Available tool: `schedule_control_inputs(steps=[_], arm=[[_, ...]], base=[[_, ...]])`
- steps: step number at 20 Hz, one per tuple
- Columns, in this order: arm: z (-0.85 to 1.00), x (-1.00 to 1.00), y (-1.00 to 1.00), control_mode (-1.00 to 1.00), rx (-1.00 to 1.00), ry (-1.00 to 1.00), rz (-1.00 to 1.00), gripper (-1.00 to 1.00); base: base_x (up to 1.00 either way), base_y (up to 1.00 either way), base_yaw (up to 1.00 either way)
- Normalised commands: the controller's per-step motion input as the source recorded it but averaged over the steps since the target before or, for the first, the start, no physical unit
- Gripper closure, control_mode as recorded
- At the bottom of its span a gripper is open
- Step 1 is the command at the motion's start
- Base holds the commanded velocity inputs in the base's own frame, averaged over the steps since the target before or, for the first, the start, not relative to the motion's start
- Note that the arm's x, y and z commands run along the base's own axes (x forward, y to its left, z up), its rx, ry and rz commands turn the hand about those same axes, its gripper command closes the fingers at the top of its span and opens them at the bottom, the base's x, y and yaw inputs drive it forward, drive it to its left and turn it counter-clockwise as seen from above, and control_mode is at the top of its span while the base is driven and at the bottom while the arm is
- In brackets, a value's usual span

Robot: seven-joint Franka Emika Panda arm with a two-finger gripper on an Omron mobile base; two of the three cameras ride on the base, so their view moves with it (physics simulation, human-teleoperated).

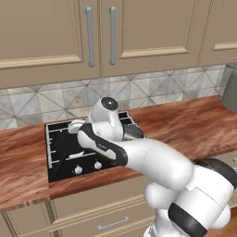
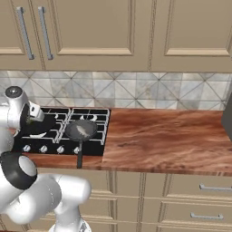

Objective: Place both pans onto different burners. Then place the lemon and the fish on different pans.

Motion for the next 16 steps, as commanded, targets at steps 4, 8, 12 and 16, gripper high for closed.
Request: schedule_control_inputs(steps=[4, 8, 12, 16], arm=[[-0.36, 0.42, 0.21, -1.0, -0.03, 0.0, 0.0, 1.0], [-0.3, 0.43, 0.24, -1.0, -0.03, 0.0, 0.0, 1.0], [-0.19, 0.33, 0.24, -1.0, -0.02, 0.0, 0.0, 1.0], [-0.18, 0.29, 0.22, -1.0, -0.01, 0.03, 0.0, 1.0]], base=[[0.0, 0.0, 0.0], [0.0, 0.0, 0.0], [0.0, 0.0, 0.0], [0.0, 0.0, 0.0]])
